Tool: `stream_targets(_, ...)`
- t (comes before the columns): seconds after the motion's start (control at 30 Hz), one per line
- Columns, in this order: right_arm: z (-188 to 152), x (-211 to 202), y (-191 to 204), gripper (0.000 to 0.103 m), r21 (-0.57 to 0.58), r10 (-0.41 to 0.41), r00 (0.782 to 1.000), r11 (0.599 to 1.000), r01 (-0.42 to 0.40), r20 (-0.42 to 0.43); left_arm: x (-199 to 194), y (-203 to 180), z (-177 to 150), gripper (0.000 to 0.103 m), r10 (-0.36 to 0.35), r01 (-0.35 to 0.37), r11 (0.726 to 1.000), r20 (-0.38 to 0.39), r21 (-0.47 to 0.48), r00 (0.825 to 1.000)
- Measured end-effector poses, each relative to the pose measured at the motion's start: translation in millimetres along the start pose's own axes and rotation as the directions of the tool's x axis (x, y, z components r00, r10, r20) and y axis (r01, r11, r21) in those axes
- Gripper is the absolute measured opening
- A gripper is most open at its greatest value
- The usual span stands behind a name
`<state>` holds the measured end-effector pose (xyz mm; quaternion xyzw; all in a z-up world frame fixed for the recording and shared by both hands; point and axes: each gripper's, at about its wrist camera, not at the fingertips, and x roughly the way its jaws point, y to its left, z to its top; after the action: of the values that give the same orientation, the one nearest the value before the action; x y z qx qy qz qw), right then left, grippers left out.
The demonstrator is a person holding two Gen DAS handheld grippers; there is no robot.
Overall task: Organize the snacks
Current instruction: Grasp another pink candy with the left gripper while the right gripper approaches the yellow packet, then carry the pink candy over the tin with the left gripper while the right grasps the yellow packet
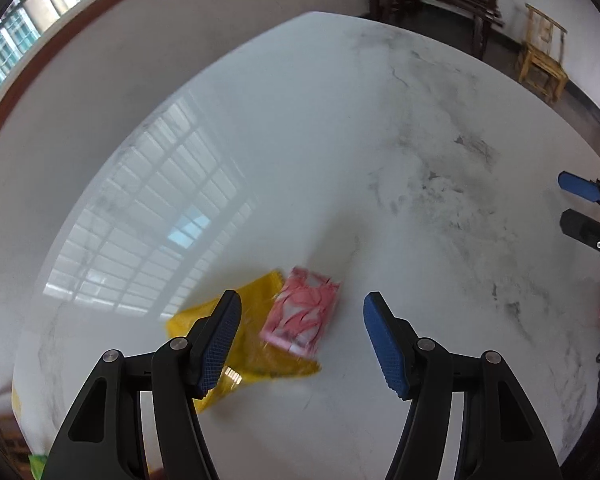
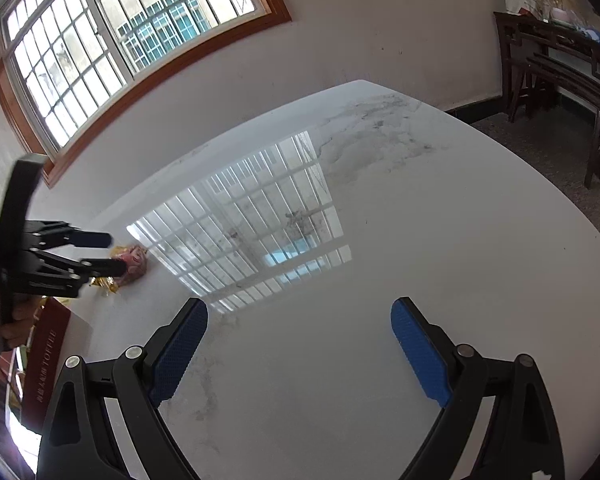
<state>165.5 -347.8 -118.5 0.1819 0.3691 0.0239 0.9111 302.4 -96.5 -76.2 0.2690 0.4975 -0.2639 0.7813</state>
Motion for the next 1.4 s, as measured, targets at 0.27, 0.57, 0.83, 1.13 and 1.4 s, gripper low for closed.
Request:
stream_targets(0.27,2.6,-2.3,-6.8,0.092,0.038,0.014,1.0,0.999,-0.015,0.028,25.4,-7.2,0.9,0.036,0.023,-0.022,1.0,-0.032,0.015,0.999)
stream_targets(0.57,3.9,2.7,-5.4,0.092,0.024,0.022,1.0,0.999,-0.022,0.0,-51.0,-7.6,-73.7,0.034,-0.087,0.154,0.892,0.174,-0.425,0.981)
stream_targets(0.83,-1.6,25.1,43.2,0.092,-0.244,0.078,0.985,0.963,-0.114,-0.151,-116.5,-2.7,-177.3,0.034,-0.091,0.228,0.741,0.242,-0.632,0.966)
stream_targets(1.13,7.5,75.3,139.5,0.095,-0.513,0.185,0.961,0.816,-0.267,-0.207,-162.6,11.6,-252.1,0.034,-0.015,0.212,0.633,0.262,-0.744,0.965)
stream_targets(1.4,10.9,130.9,225.7,0.095,-0.672,0.189,0.934,0.653,-0.35,-0.302,-178.1,29.8,-287.7,0.034,0.037,0.192,0.58,0.261,-0.792,0.965)
